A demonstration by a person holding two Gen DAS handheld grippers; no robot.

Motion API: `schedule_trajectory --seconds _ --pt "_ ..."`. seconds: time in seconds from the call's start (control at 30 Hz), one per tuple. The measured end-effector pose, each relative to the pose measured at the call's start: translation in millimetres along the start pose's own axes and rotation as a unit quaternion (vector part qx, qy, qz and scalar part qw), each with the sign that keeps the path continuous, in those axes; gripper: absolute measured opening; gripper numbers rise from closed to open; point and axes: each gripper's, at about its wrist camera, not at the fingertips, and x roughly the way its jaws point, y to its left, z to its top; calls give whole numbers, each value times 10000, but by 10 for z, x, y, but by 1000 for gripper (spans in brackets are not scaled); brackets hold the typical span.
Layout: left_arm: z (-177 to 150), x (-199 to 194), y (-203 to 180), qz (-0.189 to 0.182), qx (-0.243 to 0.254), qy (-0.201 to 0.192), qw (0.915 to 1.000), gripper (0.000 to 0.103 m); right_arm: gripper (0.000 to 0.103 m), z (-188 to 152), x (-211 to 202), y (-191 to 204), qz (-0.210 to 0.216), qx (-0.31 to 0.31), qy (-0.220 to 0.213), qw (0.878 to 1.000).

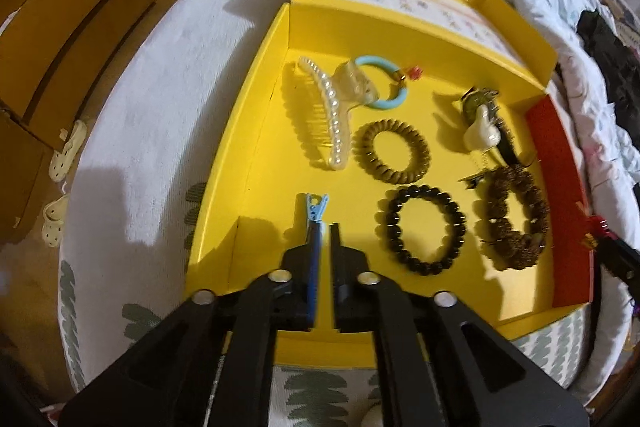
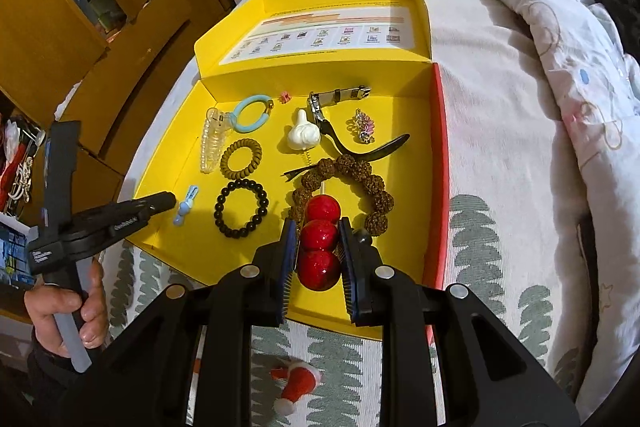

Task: Organize jewelry
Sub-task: 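Close the right tool on the red beads while the left tool grasps the blue clip, then set the red beads on the bed with the right tool while the left tool sets down the blue clip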

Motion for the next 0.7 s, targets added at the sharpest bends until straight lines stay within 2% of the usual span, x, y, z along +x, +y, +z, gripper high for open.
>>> schedule_trajectory --seconds 0.07,0.13,0.23,0.43,0.5,0.7 --pt "13 57 4 37 -7 47 10000 13 22 10 8 -8 10 3 -2 10000" --pt "17 117 -3 41 26 105 9999 24 22 19 24 -10 17 0 10 10000" --pt "18 189 -27 87 94 165 9998 28 22 19 55 2 18 -20 43 10000" --pt "-3 305 -72 255 174 265 9992 25 22 11 81 7 -17 -43 88 10000" --pt "2 310 -75 224 120 261 9993 11 22 10 71 8 -33 -44 80 10000" --pt "-23 195 22 -2 1 166 9999 11 22 -14 -2 23 -80 -61 52 9999"
